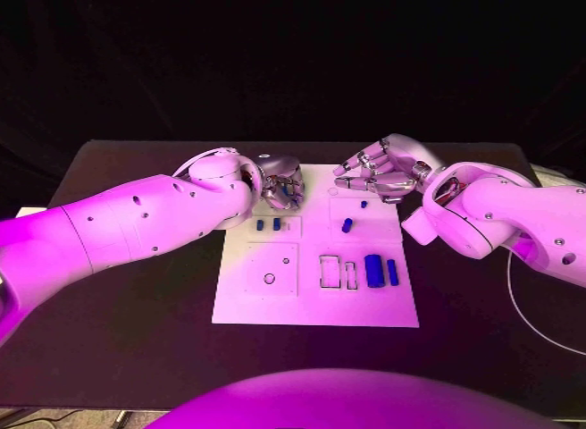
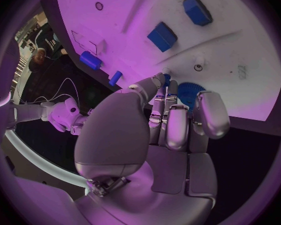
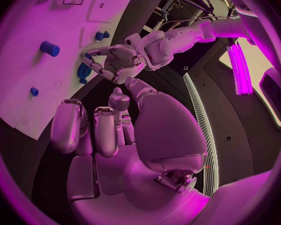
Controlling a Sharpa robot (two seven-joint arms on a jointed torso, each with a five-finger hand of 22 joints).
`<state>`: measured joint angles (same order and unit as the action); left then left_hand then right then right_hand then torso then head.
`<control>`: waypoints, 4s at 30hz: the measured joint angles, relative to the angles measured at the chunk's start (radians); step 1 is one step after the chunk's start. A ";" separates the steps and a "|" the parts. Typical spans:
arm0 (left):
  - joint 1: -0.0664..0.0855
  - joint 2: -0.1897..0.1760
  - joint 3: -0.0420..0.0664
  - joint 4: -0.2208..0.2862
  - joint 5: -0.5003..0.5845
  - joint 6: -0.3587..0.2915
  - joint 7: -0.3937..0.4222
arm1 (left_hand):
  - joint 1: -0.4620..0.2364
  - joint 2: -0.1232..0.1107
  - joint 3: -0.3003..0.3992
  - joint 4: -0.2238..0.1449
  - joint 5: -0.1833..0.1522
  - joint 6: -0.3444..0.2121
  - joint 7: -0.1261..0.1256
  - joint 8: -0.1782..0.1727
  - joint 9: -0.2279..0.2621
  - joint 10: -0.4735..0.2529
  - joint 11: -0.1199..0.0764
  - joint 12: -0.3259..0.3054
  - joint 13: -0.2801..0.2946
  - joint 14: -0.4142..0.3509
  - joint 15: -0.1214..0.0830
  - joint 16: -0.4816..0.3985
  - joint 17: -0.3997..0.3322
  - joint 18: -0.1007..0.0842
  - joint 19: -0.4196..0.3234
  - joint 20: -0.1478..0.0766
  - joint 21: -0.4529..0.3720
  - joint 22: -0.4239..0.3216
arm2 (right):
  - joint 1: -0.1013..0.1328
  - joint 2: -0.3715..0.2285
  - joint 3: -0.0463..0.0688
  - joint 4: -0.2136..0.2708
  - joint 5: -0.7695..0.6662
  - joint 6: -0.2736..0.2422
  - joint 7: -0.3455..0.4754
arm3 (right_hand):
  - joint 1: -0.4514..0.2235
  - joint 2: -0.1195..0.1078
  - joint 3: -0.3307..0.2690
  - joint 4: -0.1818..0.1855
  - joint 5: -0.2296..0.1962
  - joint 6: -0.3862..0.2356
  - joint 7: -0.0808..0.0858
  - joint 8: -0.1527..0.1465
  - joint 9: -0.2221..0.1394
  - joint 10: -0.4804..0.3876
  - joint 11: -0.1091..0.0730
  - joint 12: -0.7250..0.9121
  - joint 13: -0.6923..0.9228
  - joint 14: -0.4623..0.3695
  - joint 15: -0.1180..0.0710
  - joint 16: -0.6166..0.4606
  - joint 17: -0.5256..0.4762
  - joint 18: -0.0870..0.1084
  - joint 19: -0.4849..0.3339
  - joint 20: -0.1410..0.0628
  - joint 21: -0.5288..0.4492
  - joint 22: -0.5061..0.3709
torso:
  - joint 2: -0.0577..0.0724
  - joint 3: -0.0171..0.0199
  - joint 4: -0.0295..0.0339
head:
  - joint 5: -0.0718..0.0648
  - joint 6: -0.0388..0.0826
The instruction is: Assemble the parts on the task board
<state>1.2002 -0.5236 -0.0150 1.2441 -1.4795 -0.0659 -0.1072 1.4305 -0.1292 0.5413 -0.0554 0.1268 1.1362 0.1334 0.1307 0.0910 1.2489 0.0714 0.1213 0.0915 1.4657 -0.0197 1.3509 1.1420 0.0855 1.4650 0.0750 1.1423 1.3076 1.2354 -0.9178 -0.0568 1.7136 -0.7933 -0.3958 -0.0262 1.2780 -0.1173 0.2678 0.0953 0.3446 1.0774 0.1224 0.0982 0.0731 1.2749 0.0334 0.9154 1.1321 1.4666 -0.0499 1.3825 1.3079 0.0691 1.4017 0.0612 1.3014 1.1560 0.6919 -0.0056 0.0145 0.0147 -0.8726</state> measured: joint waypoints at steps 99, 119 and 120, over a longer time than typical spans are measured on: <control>0.003 -0.063 0.010 -0.001 0.076 0.108 -0.042 | -0.071 -0.040 0.006 -0.007 0.003 -0.070 0.020 -0.066 -0.022 -0.086 0.021 -0.067 -0.017 0.001 0.013 0.004 -0.024 0.000 0.001 0.006 -0.021 0.000 | 0.000 0.003 0.000 -0.002 -0.001 0.005 0.000 | 0.000 0.000 0.000 0.000 0.000 0.000 0.000 0.000 0.000 0.000 0.000 0.000 0.000 0.000 0.000 0.000 0.000 0.000 0.000 0.000 0.000 0.000 | 0.000 0.0003 0.0019 | 0.020 0.000; 0.004 -0.070 0.011 0.000 0.080 0.108 -0.042 | -0.090 -0.051 -0.002 -0.014 0.003 -0.154 0.016 -0.066 -0.028 -0.162 0.029 -0.056 -0.023 0.000 0.022 0.004 -0.046 0.000 0.000 0.015 -0.071 0.000 | 0.000 0.002 0.000 -0.005 -0.001 0.006 0.000 | 0.000 0.000 0.000 0.000 0.004 0.000 0.000 0.000 0.000 0.000 0.000 0.000 -0.003 0.000 0.000 0.000 0.000 0.000 0.000 0.000 0.000 0.000 | -0.001 0.0000 0.0026 | 0.019 0.000; 0.004 -0.070 0.011 0.000 0.081 0.106 -0.041 | -0.091 -0.052 -0.010 -0.014 0.003 -0.173 0.012 -0.066 -0.028 -0.175 0.030 -0.055 -0.027 0.000 0.022 0.004 -0.049 0.000 0.002 0.017 -0.079 0.000 | 0.000 0.002 0.000 -0.005 -0.001 0.006 0.000 | 0.000 0.000 0.000 0.000 0.004 0.000 0.000 0.000 0.000 0.000 0.000 0.000 -0.003 0.000 0.000 0.000 0.000 0.000 0.000 0.000 0.000 0.000 | -0.001 0.0000 0.0026 | 0.019 0.000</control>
<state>1.2039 -0.5939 -0.0042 1.2443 -1.3983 0.0405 -0.1486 1.3393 -0.1815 0.5316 -0.0695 0.1300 0.9632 0.1452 0.0651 0.0631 1.0744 0.1015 0.0658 0.0648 1.4657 0.0021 1.3547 1.0931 0.0856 1.4671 0.0919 1.0629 1.3075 1.2354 -0.9155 -0.0568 1.7083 -0.7942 -0.3897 -0.0263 1.2780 -0.1173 0.2678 0.0953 0.3486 1.0775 0.1223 0.0982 0.0731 1.2749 0.0335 0.9155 1.1294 1.4665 -0.0499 1.3825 1.3076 0.0691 1.4017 0.0612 1.3014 1.1560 0.6911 -0.0056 0.0171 0.0335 -0.8726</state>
